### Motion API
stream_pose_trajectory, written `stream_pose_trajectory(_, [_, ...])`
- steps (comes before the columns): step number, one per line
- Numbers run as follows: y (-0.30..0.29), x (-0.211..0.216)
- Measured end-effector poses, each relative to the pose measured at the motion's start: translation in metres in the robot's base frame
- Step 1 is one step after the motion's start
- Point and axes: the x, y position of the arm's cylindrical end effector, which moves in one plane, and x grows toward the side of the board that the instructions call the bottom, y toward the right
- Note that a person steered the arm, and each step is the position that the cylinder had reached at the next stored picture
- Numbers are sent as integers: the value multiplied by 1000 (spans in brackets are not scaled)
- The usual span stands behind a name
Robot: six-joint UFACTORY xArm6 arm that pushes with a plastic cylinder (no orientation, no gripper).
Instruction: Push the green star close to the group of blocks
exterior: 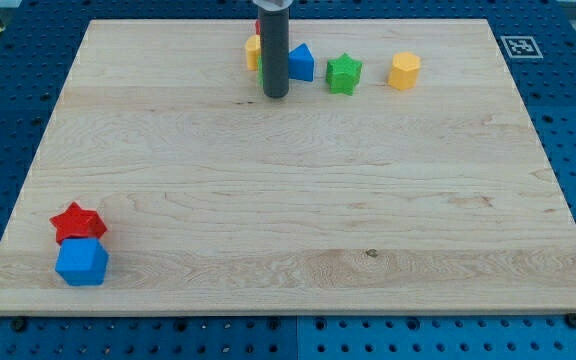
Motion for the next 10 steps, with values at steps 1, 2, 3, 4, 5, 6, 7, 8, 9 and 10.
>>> stream_pose_trajectory(1, [0, -25])
stream_pose_trajectory(2, [0, -35])
stream_pose_trajectory(3, [14, -22])
stream_pose_trajectory(4, [54, -1])
stream_pose_trajectory(5, [93, 10])
stream_pose_trajectory(6, [120, 10])
stream_pose_trajectory(7, [127, 9])
stream_pose_trajectory(8, [128, 0])
stream_pose_trajectory(9, [128, -24])
stream_pose_trajectory(10, [128, -50])
